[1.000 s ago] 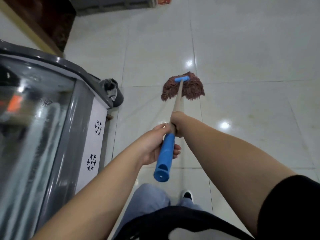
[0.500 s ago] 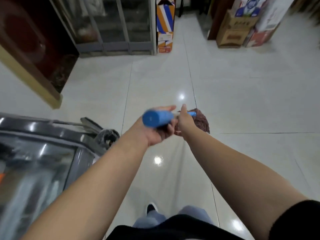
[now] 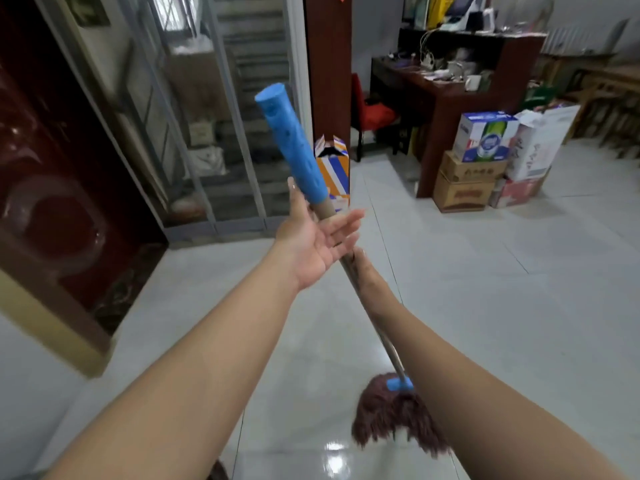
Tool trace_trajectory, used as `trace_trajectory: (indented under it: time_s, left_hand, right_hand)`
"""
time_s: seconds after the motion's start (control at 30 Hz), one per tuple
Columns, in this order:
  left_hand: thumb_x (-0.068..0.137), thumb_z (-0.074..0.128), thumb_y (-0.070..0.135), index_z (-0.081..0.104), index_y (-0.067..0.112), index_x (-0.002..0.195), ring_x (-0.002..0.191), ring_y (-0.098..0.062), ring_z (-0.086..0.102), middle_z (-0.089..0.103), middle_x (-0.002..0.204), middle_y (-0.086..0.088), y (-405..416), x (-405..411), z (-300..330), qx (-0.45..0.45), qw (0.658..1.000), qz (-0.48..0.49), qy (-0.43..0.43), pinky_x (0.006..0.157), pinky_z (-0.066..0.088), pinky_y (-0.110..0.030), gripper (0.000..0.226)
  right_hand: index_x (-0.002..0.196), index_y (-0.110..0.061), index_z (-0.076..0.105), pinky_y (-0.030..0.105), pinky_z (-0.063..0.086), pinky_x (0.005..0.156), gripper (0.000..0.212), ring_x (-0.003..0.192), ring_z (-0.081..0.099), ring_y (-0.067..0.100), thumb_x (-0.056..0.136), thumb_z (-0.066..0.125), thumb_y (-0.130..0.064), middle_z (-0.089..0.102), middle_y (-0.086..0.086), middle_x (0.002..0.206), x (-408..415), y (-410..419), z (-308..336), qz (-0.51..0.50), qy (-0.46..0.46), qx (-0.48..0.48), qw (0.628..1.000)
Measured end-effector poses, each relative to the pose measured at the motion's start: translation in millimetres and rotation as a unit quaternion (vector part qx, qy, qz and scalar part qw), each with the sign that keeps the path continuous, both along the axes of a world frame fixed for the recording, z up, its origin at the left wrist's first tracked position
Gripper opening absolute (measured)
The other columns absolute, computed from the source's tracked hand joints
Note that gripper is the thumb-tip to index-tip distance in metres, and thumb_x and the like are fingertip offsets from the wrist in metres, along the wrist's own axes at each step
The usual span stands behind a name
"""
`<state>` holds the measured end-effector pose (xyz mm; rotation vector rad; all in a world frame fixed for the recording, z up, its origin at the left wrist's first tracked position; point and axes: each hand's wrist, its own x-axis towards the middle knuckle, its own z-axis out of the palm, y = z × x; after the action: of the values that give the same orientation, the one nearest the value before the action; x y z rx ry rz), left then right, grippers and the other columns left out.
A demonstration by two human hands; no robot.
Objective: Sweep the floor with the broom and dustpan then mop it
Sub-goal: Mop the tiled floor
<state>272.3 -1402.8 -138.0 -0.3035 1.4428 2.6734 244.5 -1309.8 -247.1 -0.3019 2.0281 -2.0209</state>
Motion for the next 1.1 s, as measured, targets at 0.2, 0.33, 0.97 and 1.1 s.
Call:
trace_trajectory:
  time_s: [0.2, 0.33, 0.97, 1.1]
  left_hand:
    - [0.095, 0.038, 0.048, 0.048, 0.029, 0.089, 0.054, -0.011, 0.068, 0.069, 0.055, -0.002, -24, -104, -6, -0.200, 0.975, 0.079, 0.056, 0.061, 0.056, -0.025, 0.022]
    - [0.094, 0.050, 0.036, 0.049, 0.027, 0.083, 0.035, -0.002, 0.054, 0.055, 0.037, 0.002, -59, -182, -7, -0.381, 0.915, 0.082, 0.101, 0.046, 0.050, -0.016, 0.015]
    - [0.093, 0.050, 0.040, 0.066, 0.014, 0.069, 0.048, -0.004, 0.060, 0.066, 0.054, 0.002, -168, -562, -11, -0.554, 0.767, -0.255, 0.199, 0.059, 0.053, -0.018, 0.039]
    - [0.090, 0.050, 0.045, 0.066, 0.020, 0.089, 0.074, -0.007, 0.059, 0.066, 0.080, 0.004, -134, -631, -3, -0.668, 0.579, -0.316, 0.344, 0.070, 0.047, -0.020, 0.030]
  right_hand:
    - [0.146, -0.012, 0.031, -0.014, 0.025, 0.074, 0.045, 0.121, 0.031, -0.004, 0.106, 0.015, -0.024, 0.035, -0.015, 0.133, -105, -16, 3, 0.039, 0.032, 0.031, 0.998]
    - [0.115, -0.019, 0.055, 0.017, 0.036, 0.074, 0.029, 0.104, 0.050, 0.013, 0.101, 0.034, -0.034, 0.057, -0.006, 0.101, -180, -31, -23, -0.011, 0.069, 0.134, 0.989]
    - [0.057, -0.017, 0.040, 0.006, 0.037, 0.049, 0.059, 0.040, 0.046, -0.003, 0.056, 0.027, -0.074, 0.046, -0.004, 0.053, -497, -113, -83, -0.183, -0.040, 0.202, 0.961]
    - [0.055, -0.015, 0.039, 0.004, 0.034, 0.045, 0.057, 0.037, 0.044, -0.003, 0.058, 0.031, -0.071, 0.045, -0.009, 0.041, -559, -103, -107, -0.195, -0.074, 0.178, 0.962]
